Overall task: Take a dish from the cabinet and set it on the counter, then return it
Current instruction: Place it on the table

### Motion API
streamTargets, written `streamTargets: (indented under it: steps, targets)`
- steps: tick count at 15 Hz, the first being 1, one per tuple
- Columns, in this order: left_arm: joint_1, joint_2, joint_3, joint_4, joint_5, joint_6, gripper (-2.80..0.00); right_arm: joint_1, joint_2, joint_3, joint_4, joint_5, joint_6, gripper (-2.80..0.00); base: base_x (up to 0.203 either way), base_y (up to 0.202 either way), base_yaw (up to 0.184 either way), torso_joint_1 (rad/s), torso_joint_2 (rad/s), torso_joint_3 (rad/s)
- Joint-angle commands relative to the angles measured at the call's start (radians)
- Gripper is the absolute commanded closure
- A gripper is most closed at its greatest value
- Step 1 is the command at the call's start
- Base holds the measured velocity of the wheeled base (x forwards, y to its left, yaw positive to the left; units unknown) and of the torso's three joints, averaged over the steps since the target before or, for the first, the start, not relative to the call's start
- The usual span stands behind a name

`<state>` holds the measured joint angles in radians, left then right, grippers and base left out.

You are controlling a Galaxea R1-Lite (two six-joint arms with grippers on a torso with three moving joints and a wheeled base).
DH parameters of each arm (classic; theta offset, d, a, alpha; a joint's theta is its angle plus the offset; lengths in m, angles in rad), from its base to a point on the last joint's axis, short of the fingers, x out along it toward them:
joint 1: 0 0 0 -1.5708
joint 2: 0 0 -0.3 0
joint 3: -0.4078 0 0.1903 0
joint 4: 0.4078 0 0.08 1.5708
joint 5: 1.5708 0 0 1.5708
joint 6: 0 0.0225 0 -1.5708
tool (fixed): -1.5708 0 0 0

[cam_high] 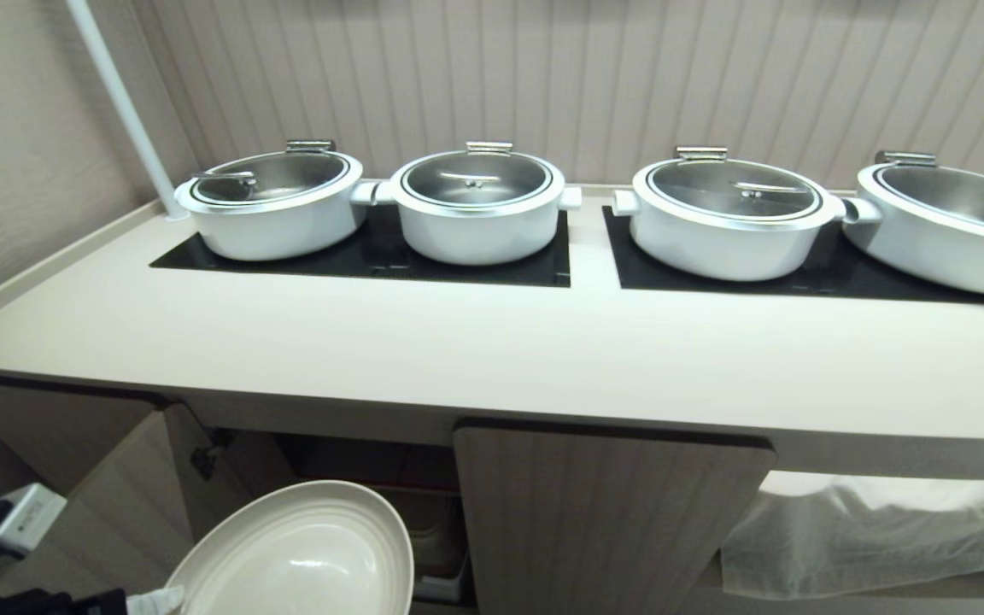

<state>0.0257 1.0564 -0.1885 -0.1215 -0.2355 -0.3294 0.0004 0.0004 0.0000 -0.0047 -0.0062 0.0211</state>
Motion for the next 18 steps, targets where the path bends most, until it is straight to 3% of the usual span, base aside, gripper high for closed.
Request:
streamTargets:
  steps: [1, 18]
  targets:
    - [0.000, 0.001, 0.000, -0.001, -0.001, -0.003, 0.00, 0.000, 0.000, 0.000, -0.001, 0.000, -0.001, 0.00, 0.000, 0.000, 0.000, 0.159, -0.35, -0.182]
    - [0.000, -0.003, 0.000, -0.001, -0.001, -0.003, 0.00, 0.000, 0.000, 0.000, -0.001, 0.000, -0.001, 0.00, 0.000, 0.000, 0.000, 0.157, -0.31, -0.159]
